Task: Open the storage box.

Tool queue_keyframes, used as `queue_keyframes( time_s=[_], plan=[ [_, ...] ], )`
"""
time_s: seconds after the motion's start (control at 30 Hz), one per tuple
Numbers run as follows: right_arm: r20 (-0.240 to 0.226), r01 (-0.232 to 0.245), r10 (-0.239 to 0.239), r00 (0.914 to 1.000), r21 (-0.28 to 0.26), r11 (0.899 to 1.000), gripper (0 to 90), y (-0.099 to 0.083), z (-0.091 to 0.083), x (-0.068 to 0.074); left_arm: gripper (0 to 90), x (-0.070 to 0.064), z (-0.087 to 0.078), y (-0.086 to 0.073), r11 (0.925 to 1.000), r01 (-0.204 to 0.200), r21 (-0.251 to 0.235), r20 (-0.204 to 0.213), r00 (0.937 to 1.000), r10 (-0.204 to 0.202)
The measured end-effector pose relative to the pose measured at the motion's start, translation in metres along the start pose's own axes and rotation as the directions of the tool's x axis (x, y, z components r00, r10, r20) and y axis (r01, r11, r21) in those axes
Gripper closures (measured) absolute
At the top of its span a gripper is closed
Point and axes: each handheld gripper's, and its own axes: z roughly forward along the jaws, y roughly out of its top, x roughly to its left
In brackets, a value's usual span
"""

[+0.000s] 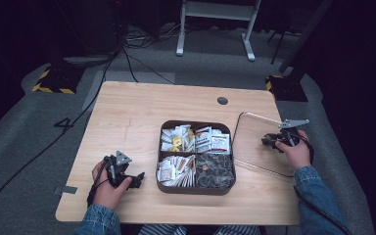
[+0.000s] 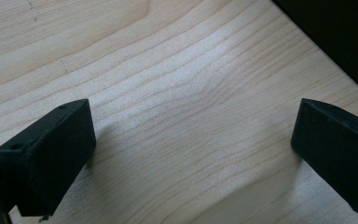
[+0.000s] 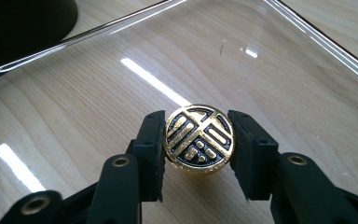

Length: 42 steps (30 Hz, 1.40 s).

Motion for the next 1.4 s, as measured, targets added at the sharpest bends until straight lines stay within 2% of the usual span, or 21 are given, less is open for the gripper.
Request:
queue_keyframes(
  time_s=[0.53, 0.6, 0.67, 0.93, 1.03, 1.2, 1.4],
  plan=[
    [-0.011, -0.014, 0.014, 0.9999, -0.001, 1.0, 58.5, -0.008, 0.007, 0.001, 0.1, 0.0, 0.0, 0.0, 1.0, 0.0, 0.0, 0.0, 1.0, 0.0],
    [-0.02, -0.037, 0.036, 0.9991, -0.011, 0.999, 56.3, -0.008, 0.007, 0.001, 0.1, 0.0, 0.0, 0.0, 1.0, 0.0, -0.001, 0.0, 1.0, 0.0],
    [-0.029, -0.082, 0.081, 0.9963, -0.038, 0.996, 50.8, -0.008, 0.007, 0.001, 0.1, 0.0, 0.0, 0.0, 1.0, 0.0, 0.0, 0.0, 1.0, 0.0],
    [-0.014, -0.111, 0.11, 0.9938, -0.068, 0.992, 42.8, -0.007, 0.005, 0.001, 0.1, 0.0, 0.0, 0.0, 1.0, 0.0, 0.0, 0.0, 1.0, 0.0],
    [-0.025, -0.128, 0.126, 0.9917, -0.083, 0.988, 41.7, -0.005, 0.002, 0.002, 0.1, 0.0, 0.0, 0.0, 1.0, 0.0, 0.0, 0.0, 1.0, 0.0],
    [-0.024, -0.131, 0.13, 0.9913, -0.108, 0.985, 41.4, 0.0, -0.005, 0.005, 0.1, 0.0, 0.0, 0.0, 1.0, 0.001, 0.0, 0.0, 1.0, -0.001],
    [-0.03, -0.108, 0.105, 0.9941, -0.139, 0.984, 42.1, 0.012, -0.016, 0.017, 0.1, 0.0, 0.0, 0.0, 1.0, 0.0, 0.0, -0.001, 1.0, 0.0]
  ],
)
